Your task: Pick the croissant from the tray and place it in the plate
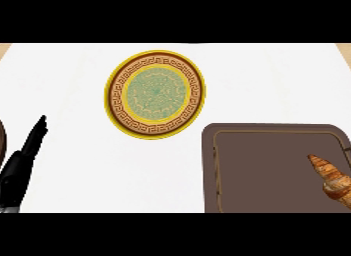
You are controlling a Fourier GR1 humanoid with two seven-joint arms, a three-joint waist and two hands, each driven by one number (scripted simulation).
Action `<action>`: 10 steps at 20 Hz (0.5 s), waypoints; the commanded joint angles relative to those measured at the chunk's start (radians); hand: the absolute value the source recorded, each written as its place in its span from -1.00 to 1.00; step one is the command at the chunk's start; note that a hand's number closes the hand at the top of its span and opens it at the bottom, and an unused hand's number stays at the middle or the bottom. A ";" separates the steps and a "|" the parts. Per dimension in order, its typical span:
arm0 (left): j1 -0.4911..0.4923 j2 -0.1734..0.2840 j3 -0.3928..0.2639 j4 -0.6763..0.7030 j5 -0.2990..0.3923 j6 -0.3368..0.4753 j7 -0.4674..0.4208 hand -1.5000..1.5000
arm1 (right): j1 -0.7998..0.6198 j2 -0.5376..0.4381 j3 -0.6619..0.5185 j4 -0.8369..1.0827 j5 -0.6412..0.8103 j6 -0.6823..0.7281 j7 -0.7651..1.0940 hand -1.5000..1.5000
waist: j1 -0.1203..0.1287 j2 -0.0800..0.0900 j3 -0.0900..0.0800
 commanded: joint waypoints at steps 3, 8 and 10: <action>0.014 0.002 0.036 0.015 0.018 -0.042 -0.022 0.00 | -0.052 -0.004 0.091 0.063 0.254 0.086 -0.090 -1.00 | -0.003 -0.001 0.001; -0.047 -0.020 0.046 0.016 -0.014 -0.030 0.030 0.00 | -0.149 0.044 0.197 0.160 0.444 0.092 -0.171 -1.00 | -0.002 0.000 0.001; 0.023 0.002 0.054 -0.068 -0.022 -0.058 0.052 0.00 | -0.189 0.057 0.193 0.178 0.483 0.091 -0.187 -1.00 | -0.002 -0.002 0.001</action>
